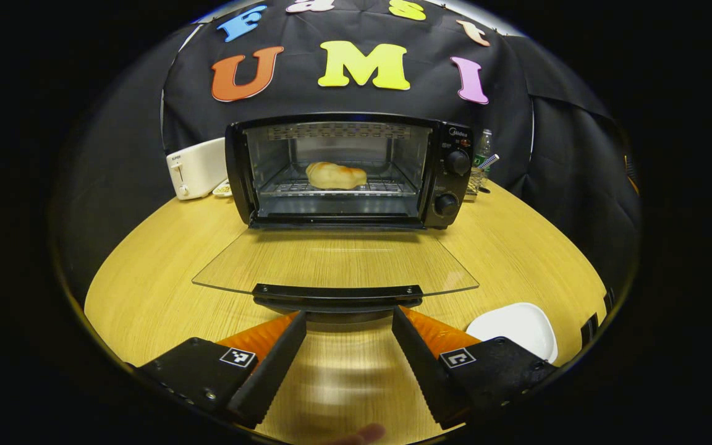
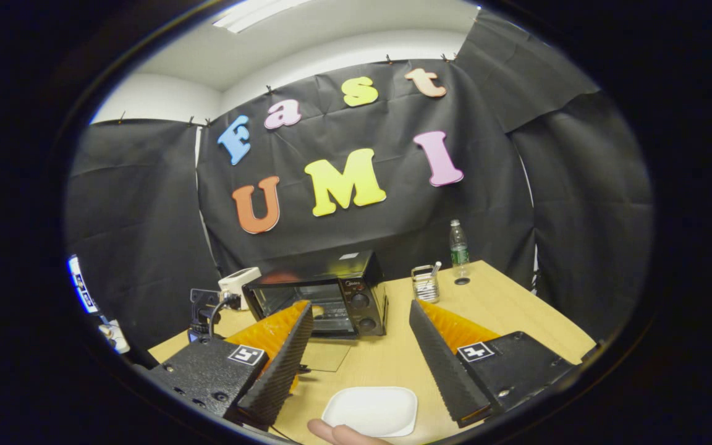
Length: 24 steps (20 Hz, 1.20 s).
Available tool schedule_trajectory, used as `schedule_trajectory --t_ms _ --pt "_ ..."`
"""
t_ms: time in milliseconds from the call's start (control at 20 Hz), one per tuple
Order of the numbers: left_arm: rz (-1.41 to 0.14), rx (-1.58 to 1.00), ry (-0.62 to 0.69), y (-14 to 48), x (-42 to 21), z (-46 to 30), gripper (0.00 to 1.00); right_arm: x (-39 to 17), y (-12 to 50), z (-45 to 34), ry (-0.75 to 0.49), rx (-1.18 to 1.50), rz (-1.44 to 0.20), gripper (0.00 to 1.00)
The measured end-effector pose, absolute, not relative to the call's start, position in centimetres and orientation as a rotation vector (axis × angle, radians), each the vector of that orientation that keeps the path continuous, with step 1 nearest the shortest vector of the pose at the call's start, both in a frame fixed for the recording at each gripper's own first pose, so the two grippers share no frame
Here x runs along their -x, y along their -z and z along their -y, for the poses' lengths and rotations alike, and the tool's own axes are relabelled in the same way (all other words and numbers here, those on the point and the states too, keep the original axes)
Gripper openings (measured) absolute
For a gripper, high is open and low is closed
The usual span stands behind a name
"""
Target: Open the electric oven with the left hand, put the food in, and close the electric oven.
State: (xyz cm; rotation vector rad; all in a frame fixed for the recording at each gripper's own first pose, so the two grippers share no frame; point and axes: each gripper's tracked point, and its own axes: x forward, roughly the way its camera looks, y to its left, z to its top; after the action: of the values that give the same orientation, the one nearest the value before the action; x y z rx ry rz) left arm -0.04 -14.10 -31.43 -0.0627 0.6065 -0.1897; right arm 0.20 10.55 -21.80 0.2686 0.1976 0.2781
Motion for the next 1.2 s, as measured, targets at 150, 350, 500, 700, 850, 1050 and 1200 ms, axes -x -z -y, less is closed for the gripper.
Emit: schedule_trajectory --t_ms 150,350,500,700,850,1050,1200 --pt "-0.587 0.047 0.185 30.5 -0.3 14.2 0.93 0.0 21.8 -10.4 -0.278 -0.273 -0.201 0.98" --pt "-0.53 0.002 0.165 28.3 -1.2 13.7 0.93 -0.1 21.6 -10.3 -0.276 -0.271 -0.195 0.93" --pt "-0.467 -0.013 0.157 25.8 -2.7 13.5 0.93 -0.3 21.5 -10.3 -0.275 -0.271 -0.195 0.93" --pt "-0.419 -0.035 0.142 23.1 -5.2 13.3 0.97 -0.2 21.3 -9.9 -0.271 -0.271 -0.196 0.98" --pt "-0.458 0.0 0.144 23.6 -6.4 13.7 0.97 -0.2 20.8 -9.3 -0.262 -0.274 -0.185 0.93" --pt "-0.444 0.001 0.138 23.6 -7.1 13.7 0.98 -0.1 21.0 -8.1 -0.242 -0.263 -0.18 0.93" --pt "-0.439 0.001 0.15 23.3 -6.3 14.1 0.98 -0.3 21.4 -7.5 -0.227 -0.276 -0.2 0.93"
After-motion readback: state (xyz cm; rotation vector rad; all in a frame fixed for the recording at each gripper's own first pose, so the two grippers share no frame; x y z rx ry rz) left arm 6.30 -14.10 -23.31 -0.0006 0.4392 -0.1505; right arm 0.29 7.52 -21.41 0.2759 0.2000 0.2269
